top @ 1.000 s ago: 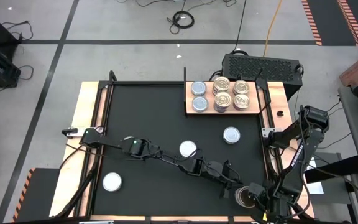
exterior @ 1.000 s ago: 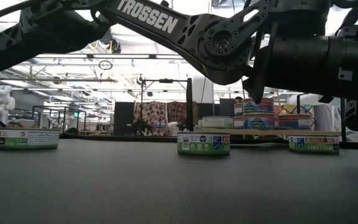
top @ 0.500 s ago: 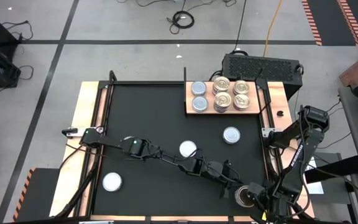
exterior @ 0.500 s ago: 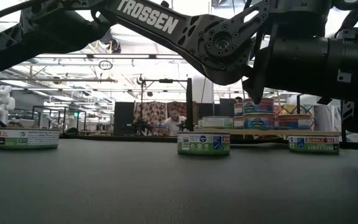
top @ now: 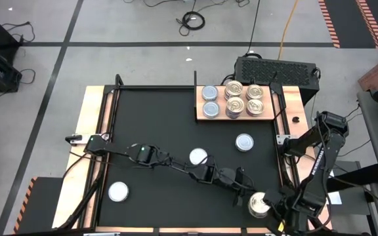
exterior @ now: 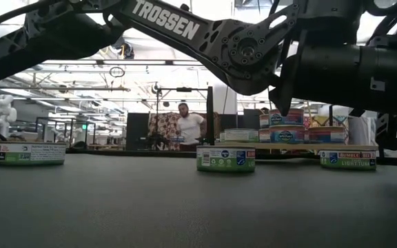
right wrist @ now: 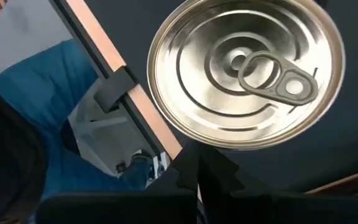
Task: Stack canned seafood by type on shelf
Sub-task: Stack the blue pink tuna can on top of the other blue pink tuna can on the shelf
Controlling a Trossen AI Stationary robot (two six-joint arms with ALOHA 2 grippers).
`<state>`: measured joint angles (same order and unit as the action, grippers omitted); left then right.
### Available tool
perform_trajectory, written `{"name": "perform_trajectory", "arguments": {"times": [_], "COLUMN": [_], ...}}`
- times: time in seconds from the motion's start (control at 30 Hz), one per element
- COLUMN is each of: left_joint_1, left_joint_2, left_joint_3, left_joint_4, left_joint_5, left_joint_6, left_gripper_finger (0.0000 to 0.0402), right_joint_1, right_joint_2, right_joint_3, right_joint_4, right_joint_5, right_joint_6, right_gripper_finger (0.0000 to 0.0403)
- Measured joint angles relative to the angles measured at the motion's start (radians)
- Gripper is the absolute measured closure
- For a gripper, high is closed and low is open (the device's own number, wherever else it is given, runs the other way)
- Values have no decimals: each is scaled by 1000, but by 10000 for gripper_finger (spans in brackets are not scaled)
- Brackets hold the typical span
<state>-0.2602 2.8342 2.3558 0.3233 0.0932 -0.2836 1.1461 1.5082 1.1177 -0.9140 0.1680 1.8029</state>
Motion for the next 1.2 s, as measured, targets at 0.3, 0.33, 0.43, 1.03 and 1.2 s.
{"name": "perform_trajectory", "arguments": {"times": [0.3, 0.33, 0.43, 1.03, 1.2], "left_joint_1": [18, 20, 30, 76, 92], "left_joint_2": [-8, -9, -22, -70, -70], "left_joint_3": [0, 0, 0, 0, 0], "left_joint_4": [-19, -27, -71, -236, -278], "left_joint_5": [12, 14, 26, 73, 73], "left_joint_6": [4, 8, 4, 1, 0], "left_gripper_finger": [336, 336, 336, 336, 336], "right_joint_1": [-3, -5, -13, -60, -101], "right_joint_2": [0, 0, 0, 29, 28], "right_joint_3": [1, 1, 0, -2, -46], "right_joint_4": [-53, -62, -85, -157, -165], "right_joint_5": [32, 31, 35, 41, 23], "right_joint_6": [18, 17, 14, -30, -78], "right_gripper_finger": [403, 403, 403, 403, 403]}}
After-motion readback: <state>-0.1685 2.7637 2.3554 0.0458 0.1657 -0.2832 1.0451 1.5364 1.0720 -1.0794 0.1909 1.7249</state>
